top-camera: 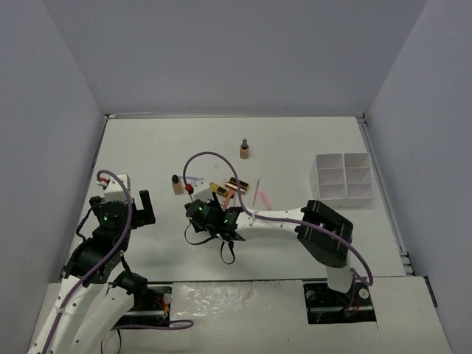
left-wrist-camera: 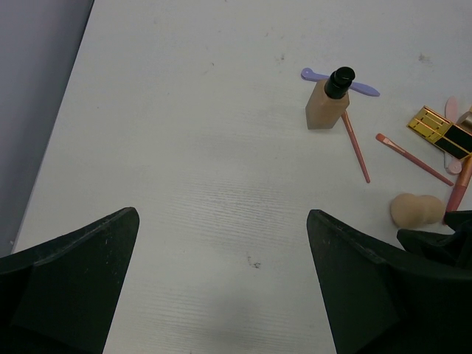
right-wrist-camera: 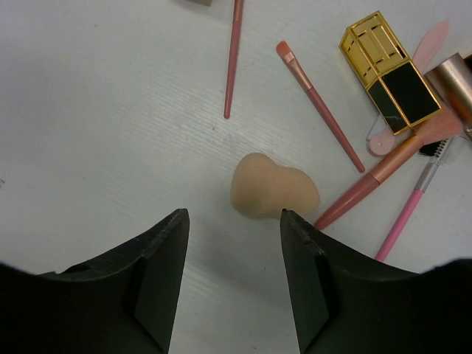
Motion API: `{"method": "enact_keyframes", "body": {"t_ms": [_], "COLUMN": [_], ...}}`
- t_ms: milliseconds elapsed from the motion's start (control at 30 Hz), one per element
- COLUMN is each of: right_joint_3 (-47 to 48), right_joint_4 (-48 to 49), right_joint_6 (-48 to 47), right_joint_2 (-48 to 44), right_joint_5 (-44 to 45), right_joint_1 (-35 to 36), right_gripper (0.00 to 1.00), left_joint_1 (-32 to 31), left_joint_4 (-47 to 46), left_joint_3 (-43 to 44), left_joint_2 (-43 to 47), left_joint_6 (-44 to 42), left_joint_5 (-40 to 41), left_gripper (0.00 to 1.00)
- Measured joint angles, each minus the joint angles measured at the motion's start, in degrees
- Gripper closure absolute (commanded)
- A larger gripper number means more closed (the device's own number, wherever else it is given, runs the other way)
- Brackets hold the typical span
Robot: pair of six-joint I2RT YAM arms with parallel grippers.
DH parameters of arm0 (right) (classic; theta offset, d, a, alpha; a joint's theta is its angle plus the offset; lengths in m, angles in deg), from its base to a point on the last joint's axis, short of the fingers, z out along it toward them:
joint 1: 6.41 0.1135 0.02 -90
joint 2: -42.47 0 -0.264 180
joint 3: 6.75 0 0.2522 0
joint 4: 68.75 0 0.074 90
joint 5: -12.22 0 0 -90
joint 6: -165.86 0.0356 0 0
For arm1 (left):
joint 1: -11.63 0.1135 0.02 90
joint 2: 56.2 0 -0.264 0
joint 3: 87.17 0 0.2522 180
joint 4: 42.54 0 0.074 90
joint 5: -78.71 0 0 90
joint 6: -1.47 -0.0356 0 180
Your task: Organize the makeup
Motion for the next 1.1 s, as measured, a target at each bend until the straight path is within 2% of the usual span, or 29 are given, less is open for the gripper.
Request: {"method": "enact_keyframes", "body": {"t_ms": [367, 533, 667, 733, 900, 1100], "right_joint_3": [2.3, 2.51, 2.49, 2.41, 0.79, -2.37], "right_joint_4": [0.67, 0.69, 0.67, 0.66, 0.09, -0.24], "right_joint_6": [0.8, 0.77, 0.35, -0.13, -4.26, -11.07], "right_joint_2": [5.99, 6.46, 6.39, 6.05, 0.62, -15.36], "right_joint_5": [4.7, 6.38, 6.66, 6.53, 5.3, 1.92], "right_joint_1": [-0.02, -0.23, -0.44, -0.47, -0.72, -5.7], "right_gripper": [0.66, 0.9, 0.99, 1.0, 1.0, 1.0], "left_joint_1": [0.0, 0.0, 0.0, 0.0, 0.0, 0.0], "left_joint_4": [0.07, 0.07, 0.07, 0.07, 0.07, 0.07], "left_joint_3": [0.0, 0.0, 0.0, 0.0, 0.0, 0.0], "left_joint_2": [-0.02, -0.02, -0.02, -0.02, -0.02, 0.04], "left_joint_6": [0.11, 0.2, 0.2, 0.21, 0.22, 0.21], "left_joint_5": [0.21, 0.24, 0.35, 0.42, 0.44, 0.44], "left_gripper": [0.03, 0.03, 0.03, 0.03, 0.03, 0.03]}}
